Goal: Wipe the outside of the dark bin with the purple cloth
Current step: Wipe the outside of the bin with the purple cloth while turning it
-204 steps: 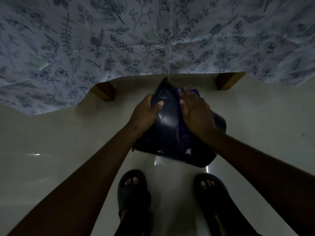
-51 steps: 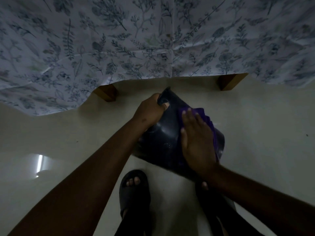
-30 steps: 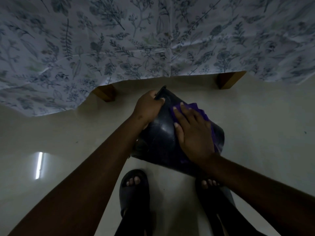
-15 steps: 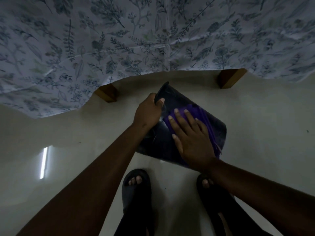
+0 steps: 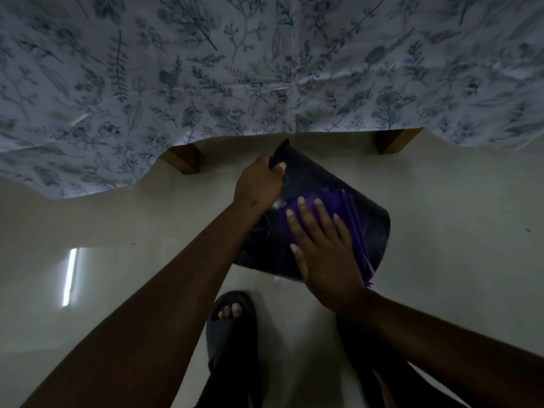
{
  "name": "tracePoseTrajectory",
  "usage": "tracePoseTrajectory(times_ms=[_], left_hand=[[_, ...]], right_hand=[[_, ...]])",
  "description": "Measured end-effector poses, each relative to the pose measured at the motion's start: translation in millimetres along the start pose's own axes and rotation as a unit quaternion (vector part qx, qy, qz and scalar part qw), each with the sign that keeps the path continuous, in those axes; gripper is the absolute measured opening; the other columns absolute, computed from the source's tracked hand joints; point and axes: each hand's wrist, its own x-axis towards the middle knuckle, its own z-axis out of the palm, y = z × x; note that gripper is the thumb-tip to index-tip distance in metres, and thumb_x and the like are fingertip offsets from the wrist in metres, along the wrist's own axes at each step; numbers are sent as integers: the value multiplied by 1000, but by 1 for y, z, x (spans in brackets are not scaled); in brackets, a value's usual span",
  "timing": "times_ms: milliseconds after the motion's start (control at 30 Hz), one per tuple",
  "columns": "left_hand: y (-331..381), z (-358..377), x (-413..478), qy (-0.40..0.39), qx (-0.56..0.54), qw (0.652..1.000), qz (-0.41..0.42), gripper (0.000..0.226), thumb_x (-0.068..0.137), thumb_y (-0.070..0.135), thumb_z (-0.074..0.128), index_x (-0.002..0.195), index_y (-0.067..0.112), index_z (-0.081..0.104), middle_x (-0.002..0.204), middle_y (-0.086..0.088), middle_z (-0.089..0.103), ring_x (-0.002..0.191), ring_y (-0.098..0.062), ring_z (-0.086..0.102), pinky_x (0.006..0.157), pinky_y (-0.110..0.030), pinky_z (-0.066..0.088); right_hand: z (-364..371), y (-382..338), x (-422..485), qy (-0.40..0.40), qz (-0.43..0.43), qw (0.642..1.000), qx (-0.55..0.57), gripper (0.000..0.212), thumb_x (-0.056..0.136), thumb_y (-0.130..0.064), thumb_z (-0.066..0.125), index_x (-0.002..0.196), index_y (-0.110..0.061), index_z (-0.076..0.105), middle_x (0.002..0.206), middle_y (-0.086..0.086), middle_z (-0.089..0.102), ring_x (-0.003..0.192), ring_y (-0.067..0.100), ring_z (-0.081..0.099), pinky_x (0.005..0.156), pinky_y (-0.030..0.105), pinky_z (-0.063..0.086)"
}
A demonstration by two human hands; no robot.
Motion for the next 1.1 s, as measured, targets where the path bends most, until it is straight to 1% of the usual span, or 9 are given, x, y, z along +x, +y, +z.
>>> tracePoseTrajectory(times_ms=[133, 267, 333, 433, 600, 767, 867, 967, 1100], left_hand=[[0, -2, 0, -20, -11, 1000, 14, 31, 100, 35, 42, 112, 10, 55, 97, -3, 57, 88, -20, 54, 75, -29, 39], [-8, -3, -11, -18, -37, 999, 27, 22, 100, 35, 43, 103, 16, 54, 86, 8, 56, 77, -7, 53, 65, -23, 41], [-15, -2, -15, -17, -40, 999, 27, 21, 100, 36, 43, 98, 17, 52, 82, 10, 55, 75, -7, 53, 62, -21, 40], [-18, -2, -11, -8, -23, 1000, 14, 23, 99, 36, 44, 96, 16, 54, 84, 4, 58, 77, -14, 56, 65, -28, 45], [-1, 3, 5, -11, 9, 1000, -8, 32, 98, 36, 44, 109, 10, 58, 105, -9, 64, 94, -26, 60, 76, -32, 44], [1, -3, 0, -11, -70, 997, -12, 31, 97, 36, 48, 113, 11, 58, 105, -6, 65, 95, -21, 62, 75, -32, 49], [-10, -7, -16, -41, -97, 994, 37, 31, 100, 36, 43, 121, 17, 54, 109, 0, 63, 97, -15, 59, 80, -26, 48], [-17, -5, -20, -17, -64, 997, 45, 29, 101, 37, 40, 116, 16, 54, 101, 3, 60, 86, -11, 57, 67, -17, 41], [-12, -4, -10, -15, -48, 998, 25, 31, 100, 37, 41, 110, 11, 55, 100, -4, 63, 89, -21, 59, 73, -29, 42]], right_hand=[[-11, 26, 50, 38, 3, 999, 15, 50, 101, -32, 26, 150, -20, 26, 158, 7, 26, 145, 26, 24, 112, 42, 25], [-25, 73, 111, -49, 208, 959, 188, 46, 104, -35, 19, 126, -17, 55, 127, 15, 61, 112, 30, 57, 97, 40, 44], [-24, 79, 111, -87, 235, 946, 205, 50, 103, -37, 16, 127, -18, 55, 126, 15, 61, 109, 30, 57, 94, 39, 43], [-17, 57, 79, 11, 168, 977, 133, 47, 102, -33, 22, 142, -19, 43, 140, 10, 53, 121, 28, 53, 101, 41, 41], [-4, 3, 10, 42, 76, 996, 22, 56, 99, -39, 25, 152, -21, 22, 160, 3, 17, 147, 25, 15, 114, 45, 20], [-20, 29, 49, 70, 79, 994, 11, 50, 99, -36, 34, 147, -22, 34, 154, 3, 34, 137, 26, 36, 102, 47, 34], [-32, 61, 87, 81, 168, 981, 56, 42, 101, -35, 34, 138, -21, 46, 138, 9, 54, 121, 33, 49, 95, 46, 38], [-30, 62, 89, 80, 191, 976, 72, 43, 102, -32, 30, 139, -18, 46, 137, 11, 55, 122, 33, 50, 98, 43, 37], [-7, 21, 25, 41, 69, 997, 9, 53, 100, -36, 24, 152, -22, 21, 160, 2, 17, 148, 25, 12, 116, 45, 16]])
